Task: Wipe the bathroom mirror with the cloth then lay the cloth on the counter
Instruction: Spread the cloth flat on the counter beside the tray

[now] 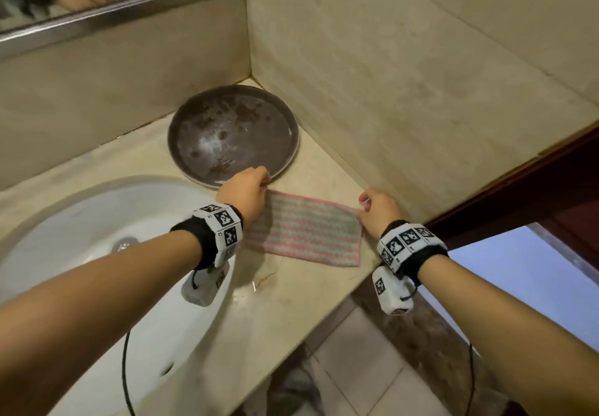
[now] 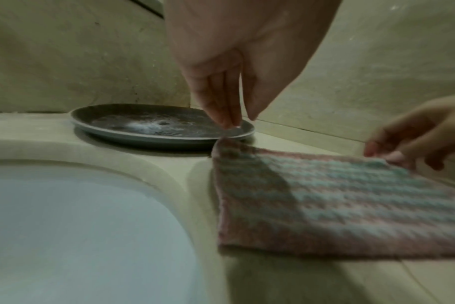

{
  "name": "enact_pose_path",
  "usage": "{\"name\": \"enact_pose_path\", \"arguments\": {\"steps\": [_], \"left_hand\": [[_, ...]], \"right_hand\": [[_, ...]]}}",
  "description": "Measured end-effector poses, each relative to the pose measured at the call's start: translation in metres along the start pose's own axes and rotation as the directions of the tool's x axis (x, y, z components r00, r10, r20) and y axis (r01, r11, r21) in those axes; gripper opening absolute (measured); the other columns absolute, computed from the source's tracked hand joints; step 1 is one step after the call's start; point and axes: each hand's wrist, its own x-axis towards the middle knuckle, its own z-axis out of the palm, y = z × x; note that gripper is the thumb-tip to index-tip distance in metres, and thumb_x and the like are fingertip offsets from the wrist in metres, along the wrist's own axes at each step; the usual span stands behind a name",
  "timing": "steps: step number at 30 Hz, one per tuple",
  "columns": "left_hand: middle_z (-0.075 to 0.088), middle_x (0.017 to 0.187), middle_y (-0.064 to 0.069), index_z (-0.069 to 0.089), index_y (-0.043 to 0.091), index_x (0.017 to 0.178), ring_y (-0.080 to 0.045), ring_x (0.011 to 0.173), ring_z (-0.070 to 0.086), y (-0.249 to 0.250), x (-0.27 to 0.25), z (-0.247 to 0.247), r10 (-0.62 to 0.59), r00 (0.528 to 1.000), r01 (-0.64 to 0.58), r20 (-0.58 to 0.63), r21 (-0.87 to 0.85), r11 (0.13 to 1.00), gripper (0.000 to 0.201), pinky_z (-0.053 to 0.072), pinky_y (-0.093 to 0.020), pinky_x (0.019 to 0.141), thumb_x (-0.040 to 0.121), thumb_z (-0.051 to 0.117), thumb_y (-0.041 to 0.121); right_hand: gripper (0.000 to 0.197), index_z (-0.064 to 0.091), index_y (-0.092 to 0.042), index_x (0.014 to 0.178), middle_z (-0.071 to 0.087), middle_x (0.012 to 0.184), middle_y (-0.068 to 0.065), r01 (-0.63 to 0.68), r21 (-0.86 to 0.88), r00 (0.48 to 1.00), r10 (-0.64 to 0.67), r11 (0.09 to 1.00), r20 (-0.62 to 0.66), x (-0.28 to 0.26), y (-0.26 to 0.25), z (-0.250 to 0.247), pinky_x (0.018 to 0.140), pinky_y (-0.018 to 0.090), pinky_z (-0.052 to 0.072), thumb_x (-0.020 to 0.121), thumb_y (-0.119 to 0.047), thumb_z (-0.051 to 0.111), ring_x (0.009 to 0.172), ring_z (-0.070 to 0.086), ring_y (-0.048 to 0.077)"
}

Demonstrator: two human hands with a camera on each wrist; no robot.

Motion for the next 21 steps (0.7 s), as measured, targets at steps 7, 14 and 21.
{"name": "enact_pose_path", "arguments": {"steps": [7,14,21], "left_hand": [[0.055,0.112,-0.008,0.058,0.012,0.111,-0.026,0.105,0.053,0.056,-0.007,0.033,0.356,0.896,-0.368,0.264,-0.005,0.93,0.027,0.043,-0.032,0.083,0.089,0.057,0.026],[0.057,0.102,-0.005,0.056,0.01,0.103,-0.022,0.083,0.051,0.095,-0.033,0.082,0.479,0.732,-0.536,0.484,-0.025,0.844,0.034,0.035,-0.028,0.066,0.087,0.06,0.04],[0.06,0.105,-0.008,0.058,0.012,0.103,-0.028,0.09,0.059,0.095,-0.038,0.09,0.528,0.758,-0.566,0.384,-0.017,0.824,0.019,0.039,-0.03,0.063,0.093,0.046,0.022]], "right_hand": [[0.019,0.065,-0.011,0.107,0.06,0.093,0.003,0.069,-0.04,0.995,-0.066,0.997,0.073,0.003,0.009,-0.009,0.075,0.022,0.041,0.09,-0.017,0.061,0.086,0.055,0.017],[0.009,0.057,-0.025,0.079,0.067,0.093,0.008,0.113,-0.217,0.989,-0.089,0.97,0.115,0.013,0.005,0.002,0.078,0.036,0.054,0.087,-0.021,0.055,0.085,0.062,0.029],[0.015,0.056,-0.021,0.069,0.061,0.081,0.002,0.061,-0.135,0.99,-0.042,0.989,0.134,0.016,0.004,0.0,0.073,0.029,0.048,0.081,-0.014,0.06,0.079,0.058,0.024]]}}
